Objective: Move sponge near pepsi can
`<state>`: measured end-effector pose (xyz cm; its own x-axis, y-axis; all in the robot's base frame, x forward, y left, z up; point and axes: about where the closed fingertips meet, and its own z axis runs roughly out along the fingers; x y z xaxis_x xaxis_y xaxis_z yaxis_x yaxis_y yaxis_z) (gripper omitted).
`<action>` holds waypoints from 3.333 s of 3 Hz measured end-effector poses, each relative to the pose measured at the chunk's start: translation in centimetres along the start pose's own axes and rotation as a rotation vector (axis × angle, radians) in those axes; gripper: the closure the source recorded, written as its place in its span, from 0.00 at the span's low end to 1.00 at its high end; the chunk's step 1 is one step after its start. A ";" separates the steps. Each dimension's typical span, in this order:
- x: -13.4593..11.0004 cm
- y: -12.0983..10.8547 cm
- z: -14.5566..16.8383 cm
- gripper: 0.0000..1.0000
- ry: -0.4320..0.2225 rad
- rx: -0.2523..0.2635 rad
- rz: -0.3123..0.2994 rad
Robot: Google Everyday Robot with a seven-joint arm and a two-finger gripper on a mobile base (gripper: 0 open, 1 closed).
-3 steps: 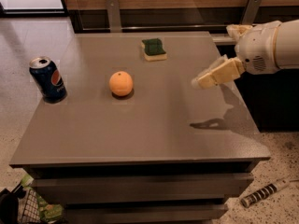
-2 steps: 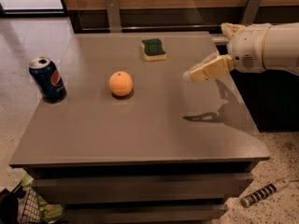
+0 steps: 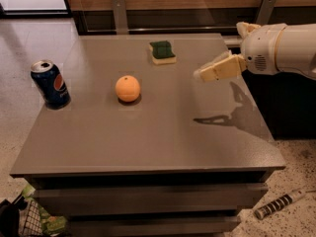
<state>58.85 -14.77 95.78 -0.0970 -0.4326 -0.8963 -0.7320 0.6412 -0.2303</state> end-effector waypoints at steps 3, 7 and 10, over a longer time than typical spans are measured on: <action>2.6 -5.5 11.8 0.00 -0.017 0.023 0.083; 5.4 -5.6 24.2 0.00 -0.152 -0.077 0.183; 5.7 -5.1 26.5 0.61 -0.189 -0.087 0.204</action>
Offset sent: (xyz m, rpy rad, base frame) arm 0.1378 0.0263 -0.0706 0.0668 0.0555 -0.0732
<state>79.87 -3.67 81.81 -0.1266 -0.1696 -0.9774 -0.7659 0.6428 -0.0124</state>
